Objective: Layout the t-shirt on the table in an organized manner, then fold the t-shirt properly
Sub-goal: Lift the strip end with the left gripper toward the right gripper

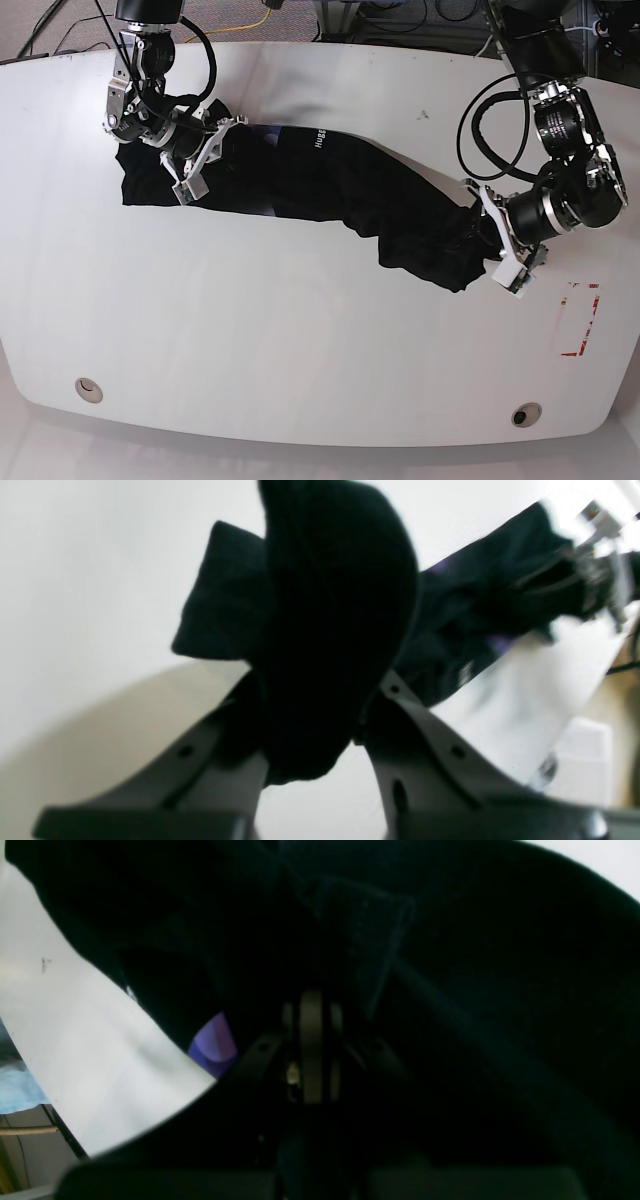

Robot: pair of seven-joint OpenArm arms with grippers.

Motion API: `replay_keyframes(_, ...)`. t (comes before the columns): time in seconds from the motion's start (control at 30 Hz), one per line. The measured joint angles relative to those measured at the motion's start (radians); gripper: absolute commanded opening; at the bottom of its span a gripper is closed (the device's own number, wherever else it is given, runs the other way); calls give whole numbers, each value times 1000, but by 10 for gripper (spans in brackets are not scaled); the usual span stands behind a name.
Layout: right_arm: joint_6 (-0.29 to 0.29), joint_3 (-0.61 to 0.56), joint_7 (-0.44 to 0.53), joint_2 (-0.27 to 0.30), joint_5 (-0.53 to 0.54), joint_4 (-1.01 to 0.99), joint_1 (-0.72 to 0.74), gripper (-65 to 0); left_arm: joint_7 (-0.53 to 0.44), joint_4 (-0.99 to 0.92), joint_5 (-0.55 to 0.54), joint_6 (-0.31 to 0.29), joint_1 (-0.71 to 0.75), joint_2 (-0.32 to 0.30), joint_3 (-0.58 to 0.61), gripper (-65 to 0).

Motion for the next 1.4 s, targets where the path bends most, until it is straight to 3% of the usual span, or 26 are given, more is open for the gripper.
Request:
replay_keyframes(0.2, 0, 0, 0, 0, 0, 0, 0, -644, -5, 3, -3, 0, 51, -64, -5, -650)
replay_keyframes(0.4, 0, 0, -3, 0, 0, 0, 3, -644, 0, 6, -93, 0, 102, -126, -2, -650)
replay_keyframes(0.67, 0, -1, -3, 0, 0, -1, 3, -644, 4, 9, -144, 0, 203, -203, -136, -650)
replay_keyframes(0.83, 0, -1, -3, -3, 0, -1, 5, -644, 0, 9, -218, 0, 224, -256, -151, -650)
replay_keyframes(1.13, 0, -2, -4, -4, -4, -2, 13, -644, -3, 10, -248, 0, 227, -276, -162, -650)
replay_keyframes(1.4, 0, -3, -4, -5, -5, -2, 14, -644, -3, 10, -251, 0, 227, -248, -158, -650)
